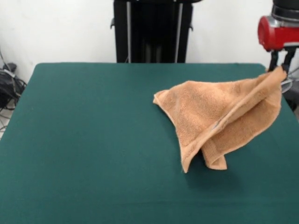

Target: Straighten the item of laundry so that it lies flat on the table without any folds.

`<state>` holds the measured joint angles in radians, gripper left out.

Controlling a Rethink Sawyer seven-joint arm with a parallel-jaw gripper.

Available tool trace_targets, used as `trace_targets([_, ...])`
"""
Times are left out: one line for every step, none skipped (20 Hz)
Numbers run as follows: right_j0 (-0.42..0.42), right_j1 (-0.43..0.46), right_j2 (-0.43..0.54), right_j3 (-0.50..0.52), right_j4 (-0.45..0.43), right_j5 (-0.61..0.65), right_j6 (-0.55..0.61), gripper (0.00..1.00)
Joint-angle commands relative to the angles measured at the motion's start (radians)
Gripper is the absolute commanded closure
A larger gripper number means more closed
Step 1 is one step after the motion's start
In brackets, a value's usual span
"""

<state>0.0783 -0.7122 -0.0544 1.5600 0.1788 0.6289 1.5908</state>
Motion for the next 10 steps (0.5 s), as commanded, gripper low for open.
trace_targets([-0.021, -0.062, 0.078, 0.116, 0.043, 0.099, 0.141, 1.0])
trace_targets([-0.023, -0.079, 0.08, 0.134, 0.049, 0.102, 0.14, 1.0])
trace_targets([-0.022, -0.097, 0.08, 0.153, 0.055, 0.108, 0.143, 1.0])
trace_targets([-0.023, -0.115, 0.08, 0.169, 0.062, 0.121, 0.144, 1.0])
trace_targets([-0.016, -0.138, 0.07, 0.179, 0.065, 0.139, 0.154, 1.0])
trace_targets([-0.009, -0.161, 0.059, 0.189, 0.067, 0.157, 0.163, 1.0])
trace_targets([0.0, -0.185, 0.045, 0.188, 0.067, 0.182, 0.173, 1.0])
trace_targets([0.0, -0.2, 0.038, 0.189, 0.067, 0.196, 0.174, 1.0])
trace_targets([-0.005, -0.211, 0.039, 0.191, 0.067, 0.202, 0.161, 1.0])
trace_targets([-0.017, -0.212, 0.045, 0.188, 0.067, 0.209, 0.144, 1.0])
